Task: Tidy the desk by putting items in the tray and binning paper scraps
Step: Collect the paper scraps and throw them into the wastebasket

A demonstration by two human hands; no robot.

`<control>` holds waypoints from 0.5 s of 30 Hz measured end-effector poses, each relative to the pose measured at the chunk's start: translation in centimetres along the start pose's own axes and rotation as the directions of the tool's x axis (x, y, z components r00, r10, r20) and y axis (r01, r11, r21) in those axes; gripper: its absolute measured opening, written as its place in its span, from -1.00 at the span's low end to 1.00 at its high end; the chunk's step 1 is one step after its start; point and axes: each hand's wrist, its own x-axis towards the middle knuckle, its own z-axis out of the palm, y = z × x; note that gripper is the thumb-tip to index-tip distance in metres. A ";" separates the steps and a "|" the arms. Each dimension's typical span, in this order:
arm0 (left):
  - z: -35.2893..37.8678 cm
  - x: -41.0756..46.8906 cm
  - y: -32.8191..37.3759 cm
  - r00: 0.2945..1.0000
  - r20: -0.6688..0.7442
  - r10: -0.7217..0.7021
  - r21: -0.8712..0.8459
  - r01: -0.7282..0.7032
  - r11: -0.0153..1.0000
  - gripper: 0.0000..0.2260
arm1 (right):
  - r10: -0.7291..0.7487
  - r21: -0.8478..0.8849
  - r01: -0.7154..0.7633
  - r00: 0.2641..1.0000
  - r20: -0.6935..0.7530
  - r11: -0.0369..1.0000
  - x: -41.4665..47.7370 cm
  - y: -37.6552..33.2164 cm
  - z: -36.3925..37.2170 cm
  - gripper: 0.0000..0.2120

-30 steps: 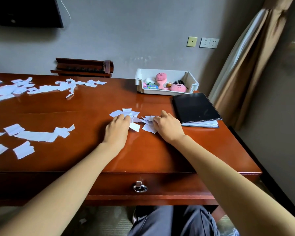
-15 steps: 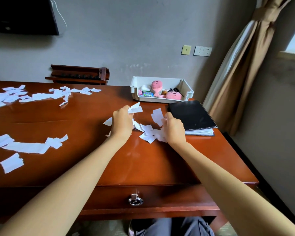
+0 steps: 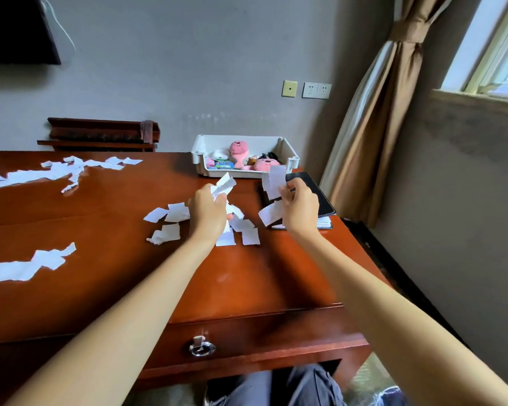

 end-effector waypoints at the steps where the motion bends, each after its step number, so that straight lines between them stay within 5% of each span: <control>1: 0.4 -0.2 0.7 1.000 0.009 0.002 -0.025 -0.002 1.000 -0.96 | 0.006 0.018 -0.006 1.000 -0.017 1.000 0.3 0.1 -0.7 -0.80; 5: 2.5 -1.7 3.6 0.997 0.074 -0.004 -0.188 0.018 0.982 -0.79 | -0.010 0.037 0.013 0.995 -0.095 0.999 0.8 1.5 -4.0 -0.80; 15: 13.0 -11.3 10.7 0.925 0.366 0.107 -0.424 0.063 0.904 -0.87 | 0.101 0.013 -0.103 0.929 -0.356 0.995 -2.5 11.9 -15.3 -0.81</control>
